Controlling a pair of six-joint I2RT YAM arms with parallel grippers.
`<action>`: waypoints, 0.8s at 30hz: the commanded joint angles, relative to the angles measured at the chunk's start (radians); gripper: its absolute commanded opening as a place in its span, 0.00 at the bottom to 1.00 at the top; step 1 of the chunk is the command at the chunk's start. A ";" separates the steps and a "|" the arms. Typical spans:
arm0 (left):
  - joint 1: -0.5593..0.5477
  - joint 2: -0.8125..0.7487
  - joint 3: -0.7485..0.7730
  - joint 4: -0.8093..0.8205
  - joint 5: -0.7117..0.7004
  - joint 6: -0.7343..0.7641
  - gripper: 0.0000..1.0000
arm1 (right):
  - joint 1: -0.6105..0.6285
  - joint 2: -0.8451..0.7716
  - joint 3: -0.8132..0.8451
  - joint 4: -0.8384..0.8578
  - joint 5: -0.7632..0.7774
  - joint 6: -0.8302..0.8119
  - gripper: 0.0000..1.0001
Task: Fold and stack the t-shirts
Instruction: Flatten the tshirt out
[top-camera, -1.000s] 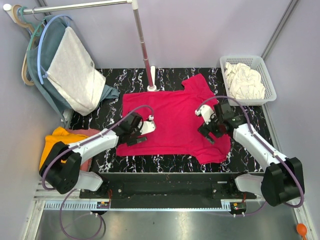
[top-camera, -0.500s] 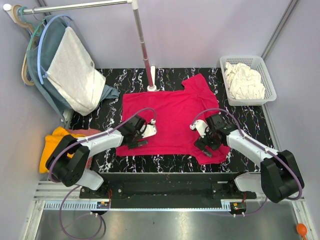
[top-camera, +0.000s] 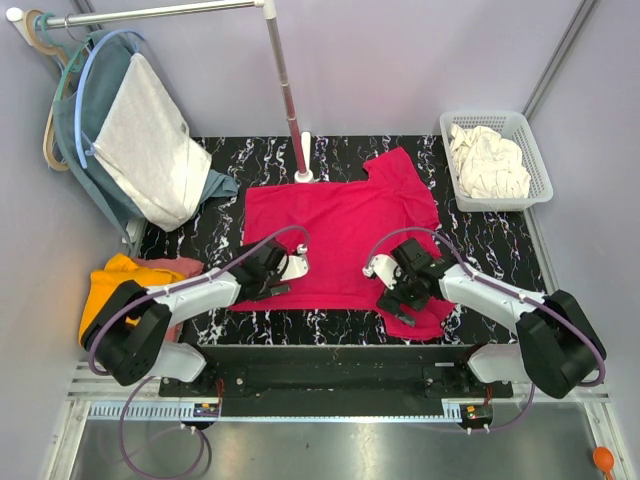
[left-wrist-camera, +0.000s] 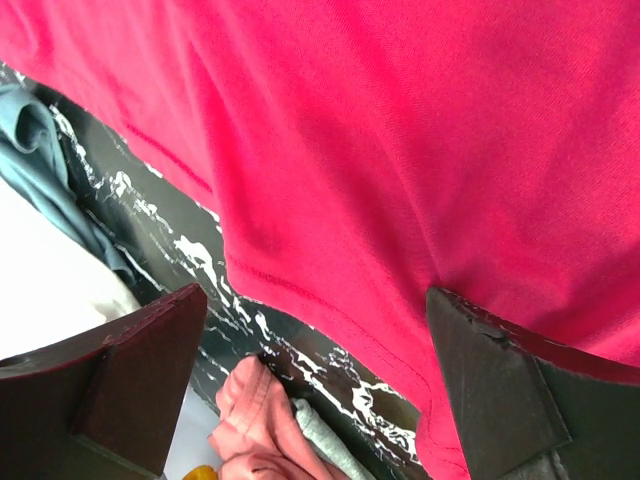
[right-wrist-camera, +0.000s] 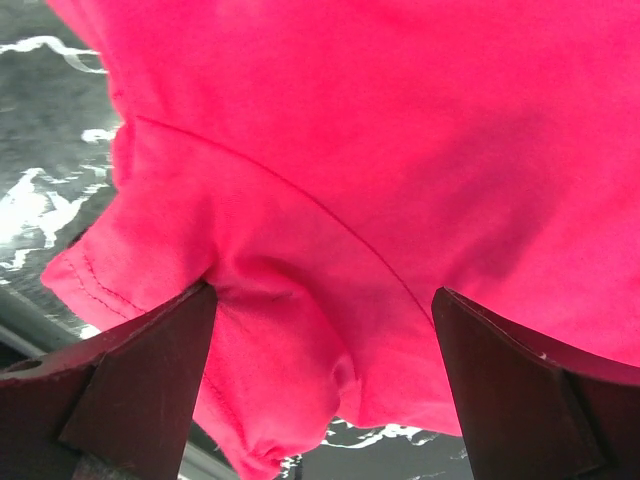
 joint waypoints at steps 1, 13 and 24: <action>0.002 -0.008 -0.085 -0.077 -0.004 0.006 0.99 | 0.060 0.019 0.030 -0.033 0.002 0.024 1.00; 0.000 -0.108 -0.142 -0.120 -0.014 0.006 0.99 | 0.180 0.010 0.078 -0.073 -0.018 0.067 1.00; 0.000 -0.181 -0.050 -0.182 -0.016 -0.017 0.99 | 0.195 -0.111 0.182 -0.113 0.057 0.101 1.00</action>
